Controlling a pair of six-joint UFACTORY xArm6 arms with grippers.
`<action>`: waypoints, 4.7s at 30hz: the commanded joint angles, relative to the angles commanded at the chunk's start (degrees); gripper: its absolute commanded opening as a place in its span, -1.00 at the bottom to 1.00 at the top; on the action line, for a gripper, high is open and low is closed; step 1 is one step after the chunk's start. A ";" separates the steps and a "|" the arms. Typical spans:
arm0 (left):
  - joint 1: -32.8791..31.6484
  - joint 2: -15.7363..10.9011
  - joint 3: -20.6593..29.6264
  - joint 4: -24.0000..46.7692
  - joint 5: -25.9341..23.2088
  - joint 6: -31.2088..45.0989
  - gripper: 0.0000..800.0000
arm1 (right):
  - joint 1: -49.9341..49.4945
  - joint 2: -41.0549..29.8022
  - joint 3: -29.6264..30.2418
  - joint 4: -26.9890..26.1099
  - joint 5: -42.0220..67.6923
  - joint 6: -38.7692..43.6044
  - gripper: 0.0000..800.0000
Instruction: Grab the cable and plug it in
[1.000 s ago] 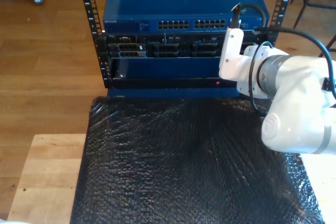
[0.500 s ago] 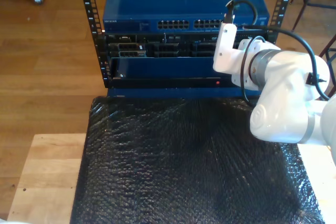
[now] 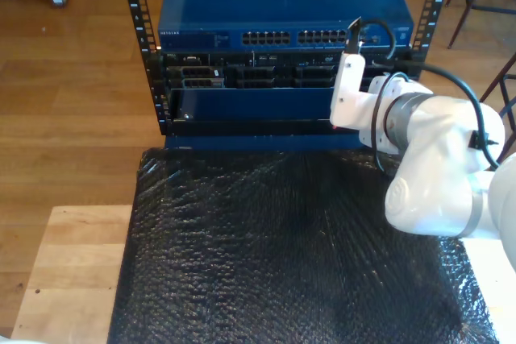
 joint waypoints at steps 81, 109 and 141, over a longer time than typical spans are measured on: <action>0.00 0.00 0.00 0.00 0.00 0.00 1.00 | -0.44 17.32 -5.36 -11.43 -37.63 -2.73 -1.00; 0.00 0.09 0.00 0.00 0.00 0.00 1.00 | 0.70 27.16 -13.10 -4.84 -49.49 -1.14 -1.00; 0.00 0.09 0.00 0.00 0.00 0.00 1.00 | 6.86 35.16 -23.74 12.40 -55.03 -11.52 -1.00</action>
